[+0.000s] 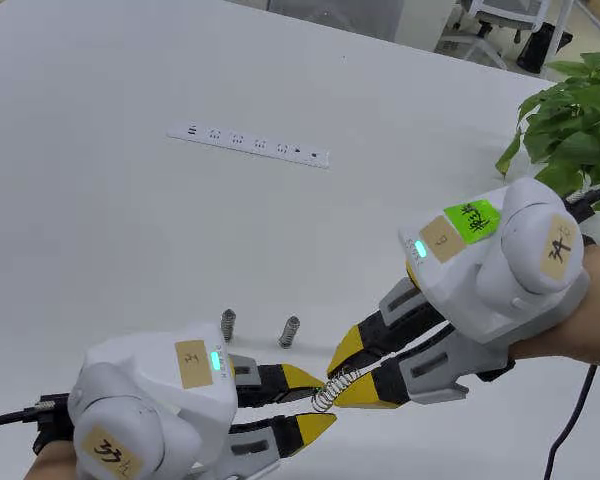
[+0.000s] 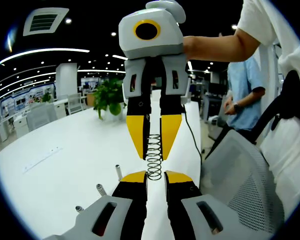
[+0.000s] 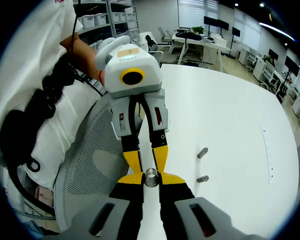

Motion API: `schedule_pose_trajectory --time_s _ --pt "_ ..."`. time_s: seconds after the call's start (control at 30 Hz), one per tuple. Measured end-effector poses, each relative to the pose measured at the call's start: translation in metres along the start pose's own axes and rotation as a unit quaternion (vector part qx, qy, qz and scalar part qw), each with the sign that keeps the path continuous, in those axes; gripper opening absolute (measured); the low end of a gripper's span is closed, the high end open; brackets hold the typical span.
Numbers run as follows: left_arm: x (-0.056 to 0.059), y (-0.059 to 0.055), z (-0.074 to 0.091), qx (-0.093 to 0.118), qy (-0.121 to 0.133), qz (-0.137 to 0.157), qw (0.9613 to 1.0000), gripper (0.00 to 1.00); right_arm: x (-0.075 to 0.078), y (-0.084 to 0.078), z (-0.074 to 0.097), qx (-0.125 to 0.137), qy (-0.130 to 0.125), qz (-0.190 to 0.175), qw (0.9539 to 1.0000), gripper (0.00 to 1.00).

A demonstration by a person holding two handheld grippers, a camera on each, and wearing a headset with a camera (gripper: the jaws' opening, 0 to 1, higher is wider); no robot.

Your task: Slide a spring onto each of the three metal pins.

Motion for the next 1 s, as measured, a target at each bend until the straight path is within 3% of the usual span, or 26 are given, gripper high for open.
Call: schedule_pose_trajectory --time_s 0.23,0.67,1.0 --pt "-0.001 -0.004 0.004 -0.005 0.006 -0.001 1.0 0.21 0.0 0.0 0.004 0.007 -0.006 -0.003 1.0 0.12" --pt "-0.018 -0.022 0.025 -0.022 0.034 0.002 0.9992 0.29 0.003 -0.007 0.014 0.018 -0.029 -0.016 0.9993 0.12" --pt "-0.035 -0.034 0.044 -0.033 0.06 0.004 0.9977 0.37 0.011 -0.016 0.018 0.01 -0.042 -0.03 0.9986 0.12"
Point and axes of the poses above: the centre of the closed fingertips' face, and the gripper's own axes: z roughly backward along the fingers, x roughly to its right, y roughly out of its top, the point moved 9 cm from there along z, roughly backward along the fingers, and after that the axes turned 14 degrees about y, right-handed, at the moved point
